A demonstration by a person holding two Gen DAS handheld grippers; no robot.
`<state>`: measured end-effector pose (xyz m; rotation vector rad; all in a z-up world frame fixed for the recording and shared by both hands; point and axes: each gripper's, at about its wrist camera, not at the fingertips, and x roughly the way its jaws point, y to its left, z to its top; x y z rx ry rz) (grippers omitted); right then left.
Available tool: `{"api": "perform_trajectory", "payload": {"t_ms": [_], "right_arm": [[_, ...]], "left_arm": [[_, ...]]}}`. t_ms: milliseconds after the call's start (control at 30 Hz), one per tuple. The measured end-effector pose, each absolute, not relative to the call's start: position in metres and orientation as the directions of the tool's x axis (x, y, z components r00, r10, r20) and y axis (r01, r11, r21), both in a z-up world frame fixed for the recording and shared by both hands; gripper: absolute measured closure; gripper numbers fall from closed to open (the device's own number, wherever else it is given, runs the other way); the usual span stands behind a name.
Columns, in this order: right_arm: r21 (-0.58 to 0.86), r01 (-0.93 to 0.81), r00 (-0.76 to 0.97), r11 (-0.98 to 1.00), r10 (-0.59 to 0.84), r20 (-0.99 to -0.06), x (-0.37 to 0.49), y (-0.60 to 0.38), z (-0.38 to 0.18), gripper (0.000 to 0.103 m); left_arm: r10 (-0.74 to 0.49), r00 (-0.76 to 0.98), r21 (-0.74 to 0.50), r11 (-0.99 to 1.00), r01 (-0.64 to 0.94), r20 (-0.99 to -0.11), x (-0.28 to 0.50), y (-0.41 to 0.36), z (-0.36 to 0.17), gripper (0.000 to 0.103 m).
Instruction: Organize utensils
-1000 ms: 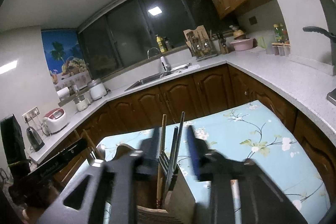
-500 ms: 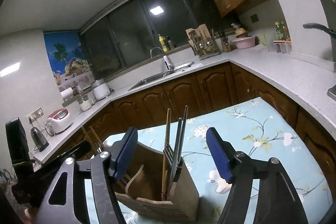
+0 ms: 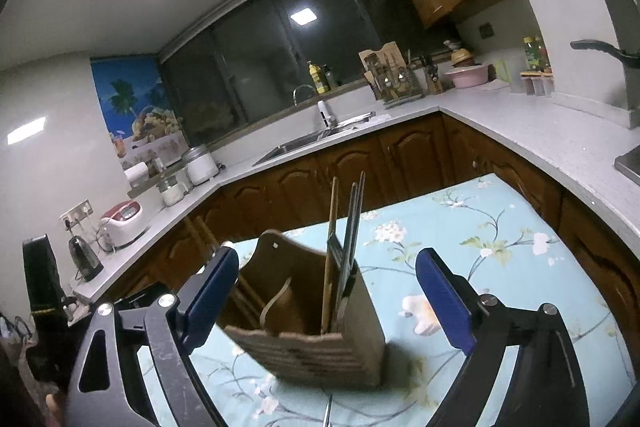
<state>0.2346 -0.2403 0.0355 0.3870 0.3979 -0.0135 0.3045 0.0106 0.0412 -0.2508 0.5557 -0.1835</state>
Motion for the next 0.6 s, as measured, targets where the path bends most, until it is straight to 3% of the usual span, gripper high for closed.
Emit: {"api": "perform_trajectory", "payload": {"t_ms": [600], "right_arm": [[0.339,0.060,0.937,0.939,0.064,-0.344,0.153,-0.214,0.060,0.007]], "left_arm": [[-0.193,0.855,-0.217,0.971,0.097,-0.481,0.192,0.036,0.075,0.001]]}}
